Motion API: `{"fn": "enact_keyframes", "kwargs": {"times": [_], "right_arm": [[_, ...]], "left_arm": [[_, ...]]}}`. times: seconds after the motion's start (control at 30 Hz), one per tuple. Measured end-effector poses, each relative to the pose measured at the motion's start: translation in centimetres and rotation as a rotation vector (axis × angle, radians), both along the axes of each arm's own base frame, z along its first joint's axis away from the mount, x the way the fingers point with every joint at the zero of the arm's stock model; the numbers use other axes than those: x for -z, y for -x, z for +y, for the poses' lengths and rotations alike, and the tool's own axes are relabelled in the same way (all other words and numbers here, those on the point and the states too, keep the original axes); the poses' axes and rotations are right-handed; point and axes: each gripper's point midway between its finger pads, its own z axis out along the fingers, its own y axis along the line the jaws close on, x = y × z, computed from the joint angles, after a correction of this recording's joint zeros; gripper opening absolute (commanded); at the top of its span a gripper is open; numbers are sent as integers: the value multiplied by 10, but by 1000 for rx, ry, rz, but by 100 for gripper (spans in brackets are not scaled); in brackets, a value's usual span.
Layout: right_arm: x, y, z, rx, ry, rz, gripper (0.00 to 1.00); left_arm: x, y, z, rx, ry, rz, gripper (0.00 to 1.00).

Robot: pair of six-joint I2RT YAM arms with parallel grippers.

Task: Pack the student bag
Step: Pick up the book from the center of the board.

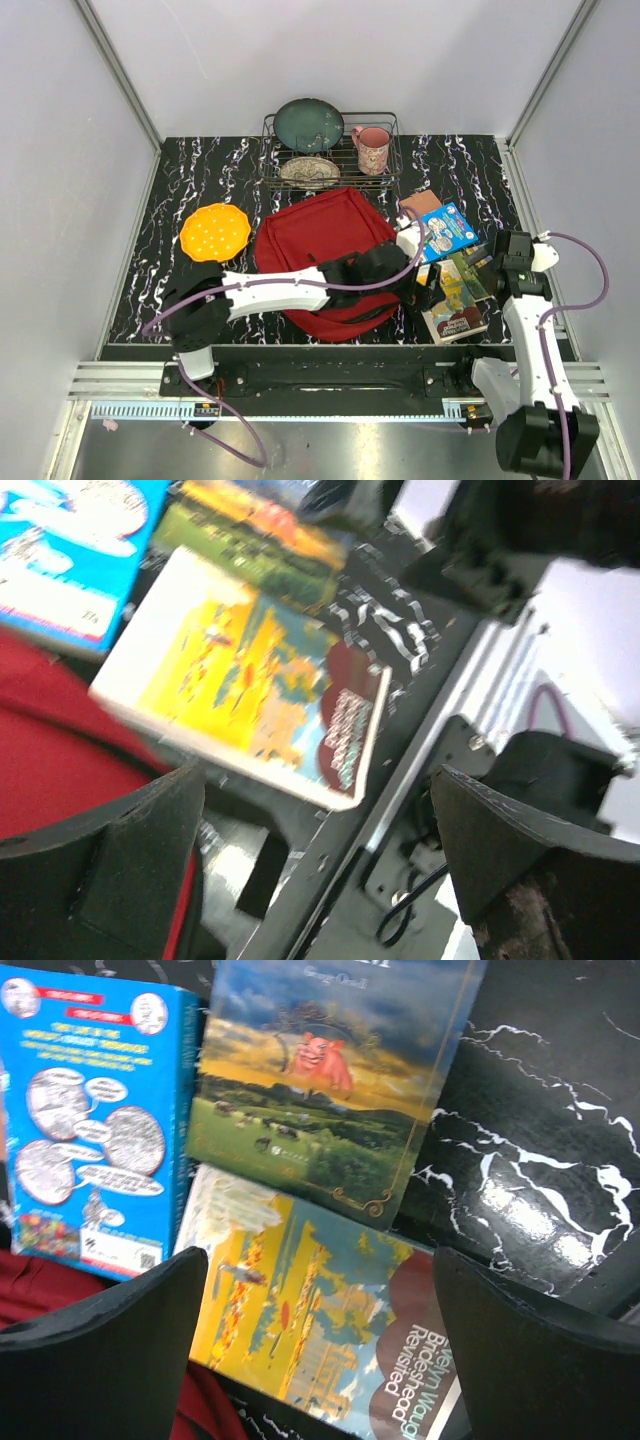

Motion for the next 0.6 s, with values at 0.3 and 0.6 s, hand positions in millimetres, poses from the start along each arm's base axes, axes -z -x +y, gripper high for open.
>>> {"fn": "enact_keyframes", "kwargs": {"times": [0.3,0.6], "right_arm": [[33,-5,-16,50,-78,78,100],[73,-10,1,-5,-183,140,100]], "left_arm": [[30,-28,-33,25,95,190,99],[94,-23,-39,-10,45,363,99]]}}
